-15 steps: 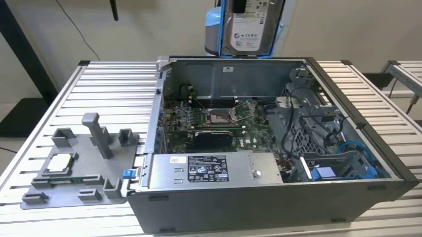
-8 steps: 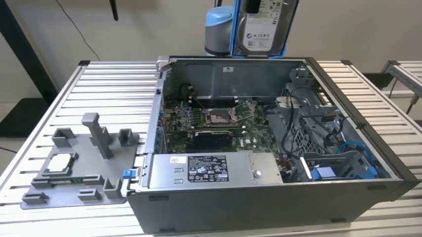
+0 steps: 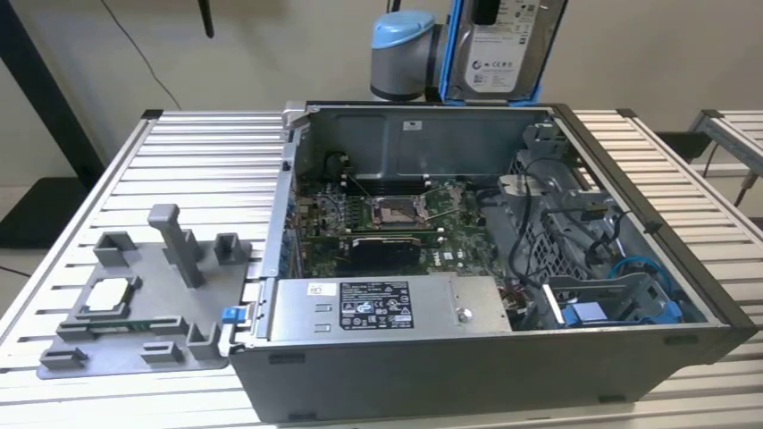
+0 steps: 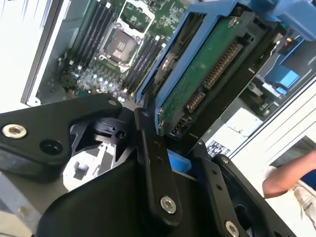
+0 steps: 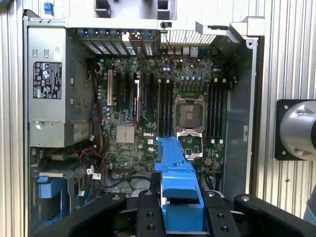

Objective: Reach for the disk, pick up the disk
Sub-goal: 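Pick up the disk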

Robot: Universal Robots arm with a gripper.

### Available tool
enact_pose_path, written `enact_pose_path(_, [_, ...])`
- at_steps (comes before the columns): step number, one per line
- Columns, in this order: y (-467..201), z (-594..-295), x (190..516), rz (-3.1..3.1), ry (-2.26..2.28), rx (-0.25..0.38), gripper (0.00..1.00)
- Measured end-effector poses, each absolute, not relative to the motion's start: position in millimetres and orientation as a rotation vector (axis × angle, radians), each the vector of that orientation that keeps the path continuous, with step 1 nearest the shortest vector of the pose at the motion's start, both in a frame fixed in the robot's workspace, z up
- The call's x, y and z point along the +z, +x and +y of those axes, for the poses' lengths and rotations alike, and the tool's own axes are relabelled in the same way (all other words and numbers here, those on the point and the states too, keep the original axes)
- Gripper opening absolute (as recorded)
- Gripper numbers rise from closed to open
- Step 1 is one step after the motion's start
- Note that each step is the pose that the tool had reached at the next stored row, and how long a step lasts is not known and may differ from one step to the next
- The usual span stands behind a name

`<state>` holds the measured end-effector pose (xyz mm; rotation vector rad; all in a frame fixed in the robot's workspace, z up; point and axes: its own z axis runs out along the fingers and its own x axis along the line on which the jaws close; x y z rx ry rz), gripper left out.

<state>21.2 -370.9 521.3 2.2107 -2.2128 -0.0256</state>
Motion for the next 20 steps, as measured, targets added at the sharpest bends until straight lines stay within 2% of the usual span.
enact_pose_path(20, [92.6, -370.9, 521.2, -2.213, 2.211, -0.026, 0.0])
